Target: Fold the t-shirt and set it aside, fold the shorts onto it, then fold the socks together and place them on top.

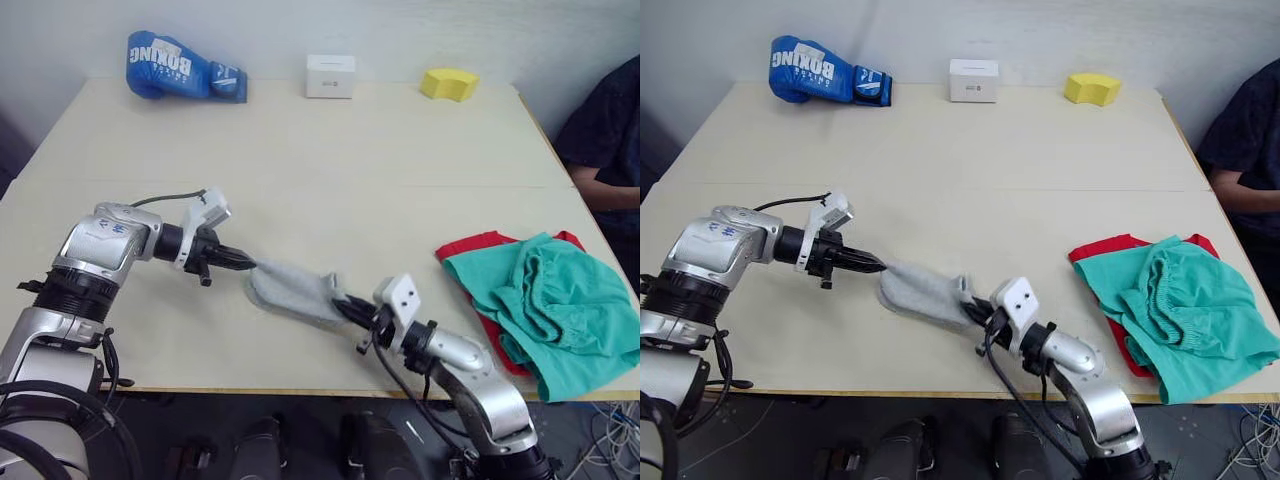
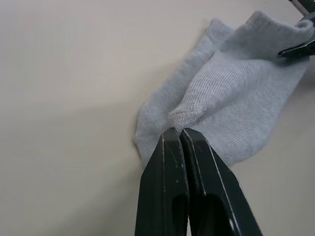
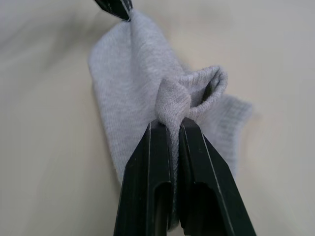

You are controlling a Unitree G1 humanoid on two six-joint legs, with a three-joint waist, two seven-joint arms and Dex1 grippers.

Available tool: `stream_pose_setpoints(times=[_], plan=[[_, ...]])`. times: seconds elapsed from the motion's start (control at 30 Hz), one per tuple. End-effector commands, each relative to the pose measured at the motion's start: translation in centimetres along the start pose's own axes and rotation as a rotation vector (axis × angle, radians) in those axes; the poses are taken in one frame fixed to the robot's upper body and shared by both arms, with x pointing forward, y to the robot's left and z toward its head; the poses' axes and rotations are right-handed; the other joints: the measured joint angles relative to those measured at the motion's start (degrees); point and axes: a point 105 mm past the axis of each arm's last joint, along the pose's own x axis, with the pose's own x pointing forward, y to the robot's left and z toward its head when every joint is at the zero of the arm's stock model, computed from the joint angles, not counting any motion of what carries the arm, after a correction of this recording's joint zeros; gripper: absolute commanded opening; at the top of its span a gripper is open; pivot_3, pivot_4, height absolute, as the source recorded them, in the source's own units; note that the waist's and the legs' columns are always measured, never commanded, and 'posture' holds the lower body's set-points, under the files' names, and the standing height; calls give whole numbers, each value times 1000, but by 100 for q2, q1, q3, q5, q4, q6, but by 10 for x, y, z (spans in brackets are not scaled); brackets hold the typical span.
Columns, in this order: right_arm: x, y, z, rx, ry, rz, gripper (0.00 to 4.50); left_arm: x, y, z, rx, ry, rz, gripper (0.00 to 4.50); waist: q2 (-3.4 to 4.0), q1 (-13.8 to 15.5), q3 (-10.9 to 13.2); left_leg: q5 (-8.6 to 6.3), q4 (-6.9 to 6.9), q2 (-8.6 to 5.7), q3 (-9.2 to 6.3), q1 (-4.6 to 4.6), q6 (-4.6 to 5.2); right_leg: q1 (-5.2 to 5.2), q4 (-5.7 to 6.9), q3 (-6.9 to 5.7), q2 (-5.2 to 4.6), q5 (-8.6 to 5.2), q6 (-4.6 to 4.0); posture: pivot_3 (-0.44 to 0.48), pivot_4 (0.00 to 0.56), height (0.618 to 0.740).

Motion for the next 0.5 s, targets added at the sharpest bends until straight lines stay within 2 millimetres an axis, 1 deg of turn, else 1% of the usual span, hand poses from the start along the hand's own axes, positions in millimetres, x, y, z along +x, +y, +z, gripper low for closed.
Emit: stream_pose_setpoints(times=[0.03,0.17,0.27,0.43,0.5], plan=[[0,4,18,-69,-76,-3,0,-11,2,3,17,19,4,26,-9,-1,5,1,4,0,0,0,1,0,6,1,0,0,0,0,150,740],[1,4,17,-102,-78,-10,0,-12,6,8,0,-42,40,26,-22,14,6,6,7,0,-7,2,6,-1,19,0,-5,0,0,0,150,740],[4,-1,20,-117,-93,-23,0,-7,4,1,-8,-39,34,26,-23,4,5,8,8,0,-10,4,9,0,26,-1,-6,0,0,0,150,740],[9,-6,18,-136,-82,-6,0,-3,5,1,-13,-54,41,26,-30,13,8,13,8,0,-11,13,12,4,37,-2,-5,0,0,0,150,740],[12,-11,16,-139,-75,-12,0,-3,7,1,-7,-55,59,26,-30,15,8,13,11,-1,-11,14,14,4,40,-2,-5,0,-1,0,150,740]])
